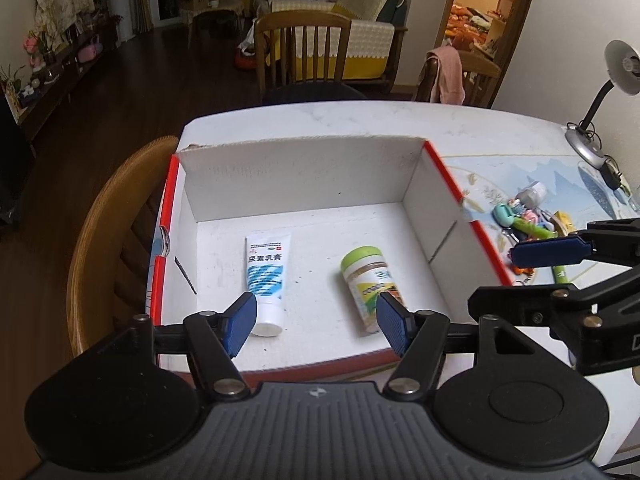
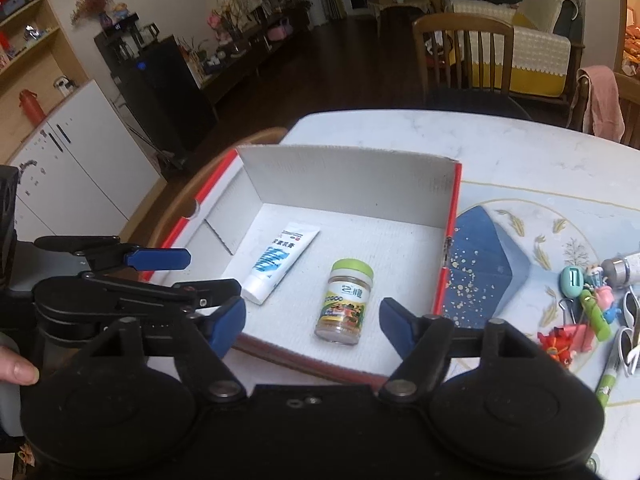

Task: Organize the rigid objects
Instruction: 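Withdraw both tools from the box back toward the remaining items, then grasp the light-blue correction tape with the right tool while the left tool grasps the green-white marker, then lift the tape and marker and carry both tools over the red box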

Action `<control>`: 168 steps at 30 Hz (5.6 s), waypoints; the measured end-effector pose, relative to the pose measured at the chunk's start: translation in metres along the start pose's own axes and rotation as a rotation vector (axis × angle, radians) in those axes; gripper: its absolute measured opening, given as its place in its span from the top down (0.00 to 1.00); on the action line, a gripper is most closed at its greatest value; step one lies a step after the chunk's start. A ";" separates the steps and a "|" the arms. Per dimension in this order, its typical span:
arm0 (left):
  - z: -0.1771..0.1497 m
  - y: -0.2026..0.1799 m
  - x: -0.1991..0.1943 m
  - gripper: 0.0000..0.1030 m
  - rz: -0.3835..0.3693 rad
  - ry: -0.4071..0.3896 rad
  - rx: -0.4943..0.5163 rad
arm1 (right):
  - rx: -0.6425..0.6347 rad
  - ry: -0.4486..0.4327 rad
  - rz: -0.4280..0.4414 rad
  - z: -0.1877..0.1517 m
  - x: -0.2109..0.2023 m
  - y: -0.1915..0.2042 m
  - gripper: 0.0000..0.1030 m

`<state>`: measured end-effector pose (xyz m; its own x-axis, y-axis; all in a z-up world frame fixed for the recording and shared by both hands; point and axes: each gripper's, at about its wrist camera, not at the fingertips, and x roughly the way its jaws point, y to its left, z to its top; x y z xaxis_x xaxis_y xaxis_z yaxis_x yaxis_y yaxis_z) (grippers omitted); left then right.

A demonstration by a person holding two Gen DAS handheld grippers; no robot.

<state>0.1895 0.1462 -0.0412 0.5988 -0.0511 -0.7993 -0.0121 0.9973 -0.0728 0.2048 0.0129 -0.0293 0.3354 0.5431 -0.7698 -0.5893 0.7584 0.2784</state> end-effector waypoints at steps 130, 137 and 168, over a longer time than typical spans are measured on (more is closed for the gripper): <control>-0.051 -0.307 0.140 0.83 -0.166 0.127 0.177 | 0.155 0.067 -0.293 -0.173 -0.077 -0.238 0.60; -0.059 -0.282 0.115 0.83 -0.191 0.120 0.118 | 0.142 0.046 -0.261 -0.164 -0.083 -0.220 0.61; -0.011 -0.118 0.001 0.83 -0.163 -0.067 -0.014 | -0.080 -0.064 -0.153 -0.053 -0.071 -0.080 0.60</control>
<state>0.1831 0.0277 -0.0397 0.6461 -0.2076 -0.7345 0.0783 0.9753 -0.2067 0.1890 -0.1052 -0.0274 0.4703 0.4475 -0.7606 -0.5837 0.8042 0.1123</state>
